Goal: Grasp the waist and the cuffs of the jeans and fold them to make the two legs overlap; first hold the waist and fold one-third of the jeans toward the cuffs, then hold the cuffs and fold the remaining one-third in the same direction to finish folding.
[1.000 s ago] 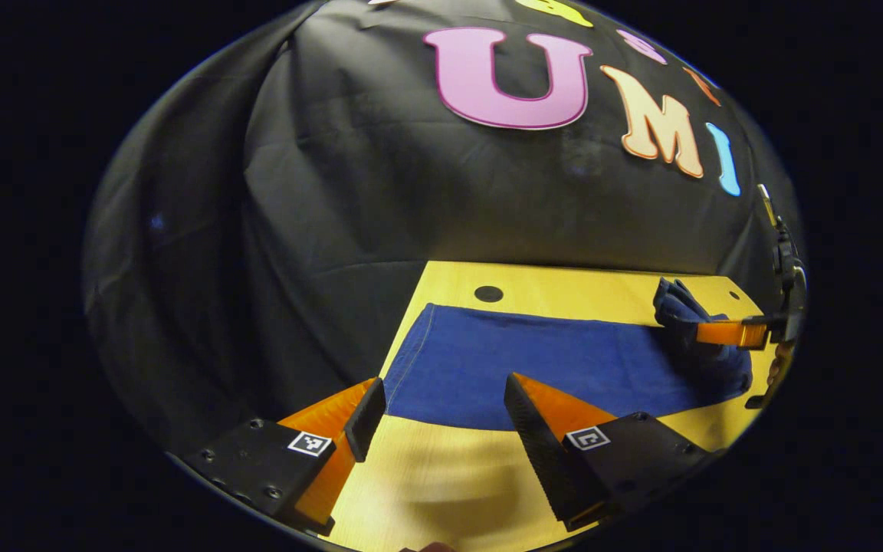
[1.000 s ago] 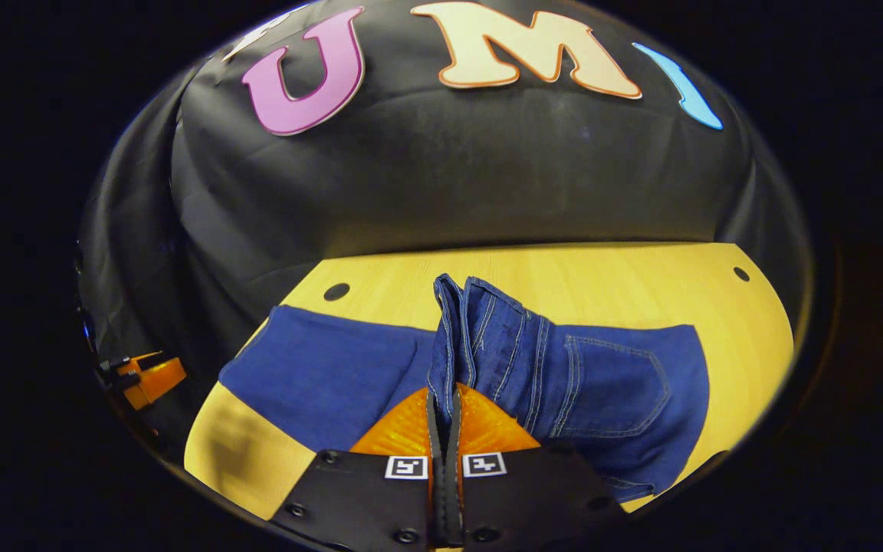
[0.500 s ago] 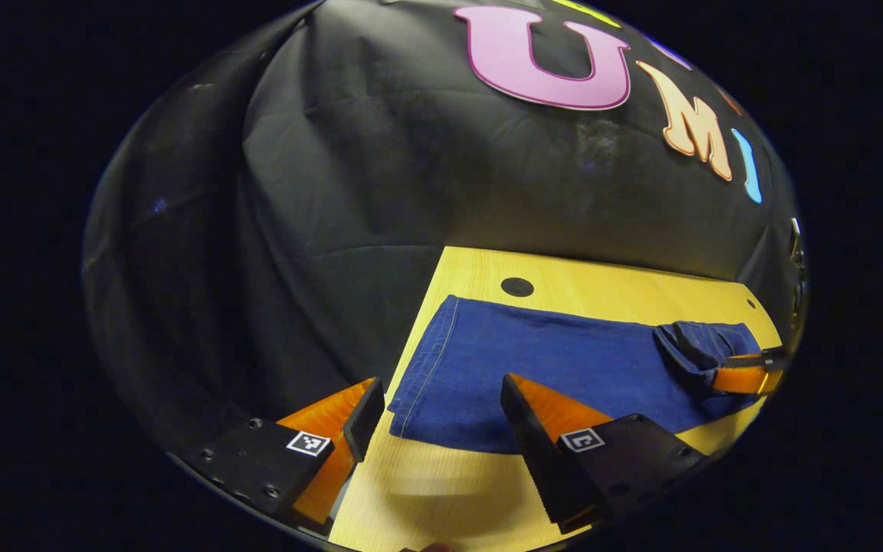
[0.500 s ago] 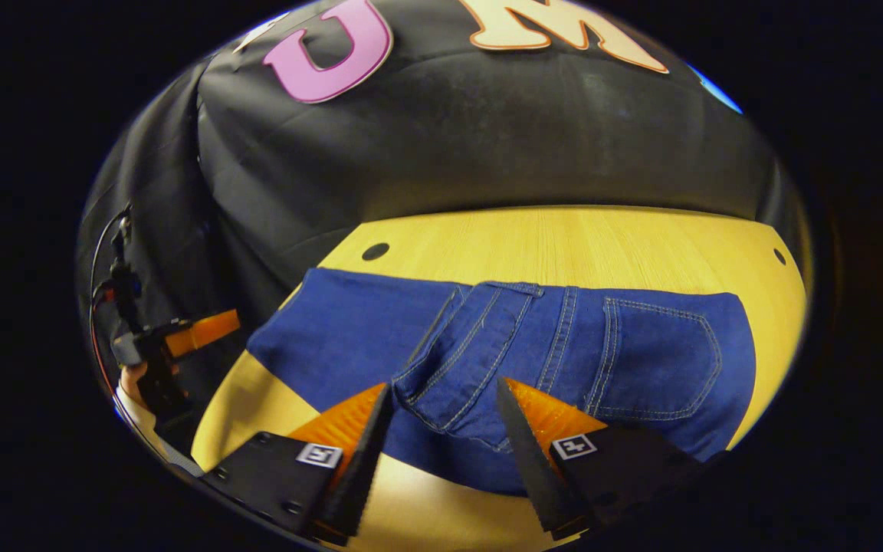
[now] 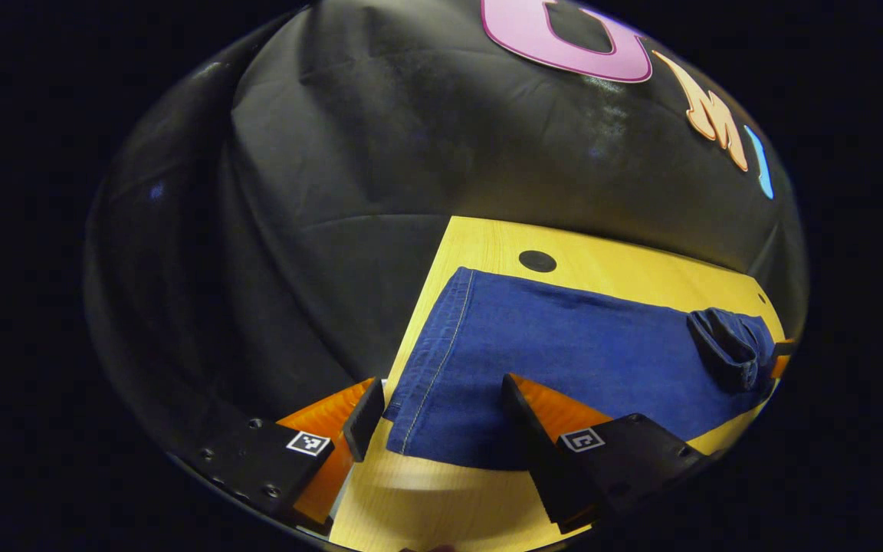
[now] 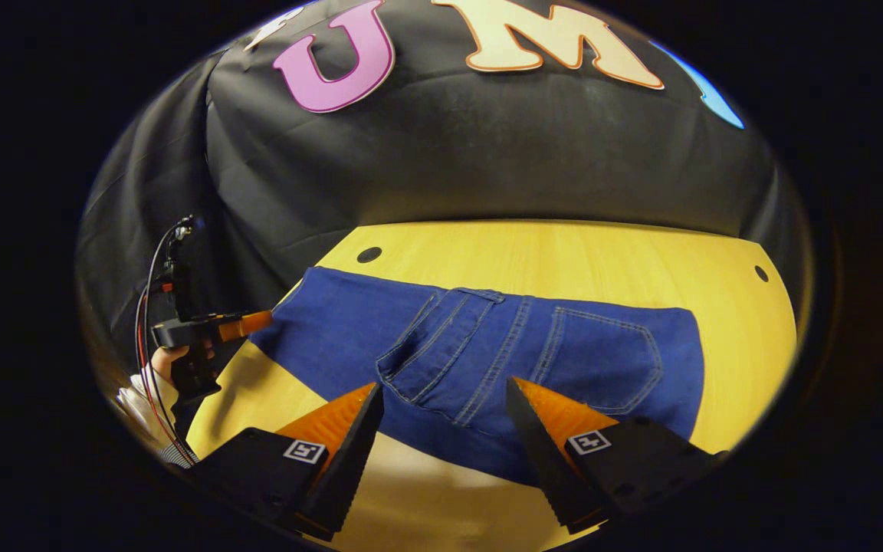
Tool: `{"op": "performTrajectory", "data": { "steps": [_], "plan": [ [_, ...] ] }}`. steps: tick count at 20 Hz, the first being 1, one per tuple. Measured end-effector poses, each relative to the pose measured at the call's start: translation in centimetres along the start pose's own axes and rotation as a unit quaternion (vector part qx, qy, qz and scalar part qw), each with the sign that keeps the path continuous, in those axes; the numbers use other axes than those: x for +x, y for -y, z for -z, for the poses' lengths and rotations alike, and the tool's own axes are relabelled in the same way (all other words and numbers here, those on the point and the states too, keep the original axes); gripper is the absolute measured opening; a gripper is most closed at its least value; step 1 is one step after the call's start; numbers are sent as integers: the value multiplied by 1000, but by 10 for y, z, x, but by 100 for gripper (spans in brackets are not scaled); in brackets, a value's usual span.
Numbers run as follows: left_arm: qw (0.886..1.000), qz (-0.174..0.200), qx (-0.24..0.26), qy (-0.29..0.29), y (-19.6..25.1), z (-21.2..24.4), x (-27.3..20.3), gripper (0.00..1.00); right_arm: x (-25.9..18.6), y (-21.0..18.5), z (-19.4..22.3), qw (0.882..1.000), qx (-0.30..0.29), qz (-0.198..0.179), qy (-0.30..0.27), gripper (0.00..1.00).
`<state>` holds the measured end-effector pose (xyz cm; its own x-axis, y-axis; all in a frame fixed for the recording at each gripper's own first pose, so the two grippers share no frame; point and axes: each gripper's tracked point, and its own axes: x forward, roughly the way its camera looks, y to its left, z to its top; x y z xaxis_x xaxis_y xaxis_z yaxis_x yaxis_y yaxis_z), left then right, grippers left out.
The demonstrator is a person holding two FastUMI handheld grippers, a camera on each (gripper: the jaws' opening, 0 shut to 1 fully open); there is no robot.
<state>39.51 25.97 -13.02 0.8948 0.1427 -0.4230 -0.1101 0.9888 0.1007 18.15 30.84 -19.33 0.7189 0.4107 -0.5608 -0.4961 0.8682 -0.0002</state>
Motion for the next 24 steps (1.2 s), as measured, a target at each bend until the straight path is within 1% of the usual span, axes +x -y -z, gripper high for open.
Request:
{"op": "performTrajectory", "data": {
  "steps": [1,2,3,5,6,8,9,10,11,12,13,14,15,16,17,18,19,20,21,23,24],
  "plan": [
    [1000,2,1,-4,3,1,2,93,-1,3,-5,1000,7,2,5,98],
    [1000,4,2,-7,3,2,4,93,-2,4,-9,1000,14,3,9,94],
    [1000,5,3,-11,1,4,8,93,-3,7,-12,1000,19,5,12,98],
    [1000,7,4,-18,6,8,14,93,-2,15,-14,1000,21,11,12,98],
    [1000,6,4,-19,8,10,17,94,-2,19,-13,1000,21,14,11,94],
    [1000,4,4,-23,10,12,15,97,-5,26,-13,1000,22,19,8,94],
    [1000,5,2,-20,11,12,17,98,-6,28,-13,999,24,21,8,98],
    [1000,6,3,-22,10,13,17,98,-7,30,-13,999,27,21,8,94],
    [1000,8,4,-23,9,16,16,98,-7,33,-13,999,33,22,7,98],
    [1000,10,6,-23,9,16,18,98,-6,34,-12,999,38,22,6,94],
    [1000,13,8,-25,10,16,17,98,-6,36,-12,999,41,23,5,94],
    [1000,15,8,-25,10,16,17,98,-7,37,-13,999,43,25,5,98],
    [1000,16,7,-26,9,16,13,97,-7,40,-14,999,43,26,6,94],
    [999,18,7,-26,8,17,13,96,-7,41,-15,999,45,27,5,98],
    [999,22,5,-25,7,17,13,96,-8,42,-16,999,46,27,5,94],
    [999,25,5,-25,6,18,15,94,-9,43,-16,998,47,28,6,98],
    [999,25,8,-25,4,20,17,84,-10,44,-17,998,47,29,6,98],
    [999,28,8,-25,5,20,18,83,-11,45,-17,998,48,29,5,94],
    [999,36,6,-23,14,17,18,83,-12,45,-17,998,46,31,5,98],
    [999,39,12,-25,13,18,18,71,-14,48,-17,999,43,34,4,98],
    [998,50,11,-23,17,17,19,71,-16,48,-15,999,41,34,3,98]
  ]
}}
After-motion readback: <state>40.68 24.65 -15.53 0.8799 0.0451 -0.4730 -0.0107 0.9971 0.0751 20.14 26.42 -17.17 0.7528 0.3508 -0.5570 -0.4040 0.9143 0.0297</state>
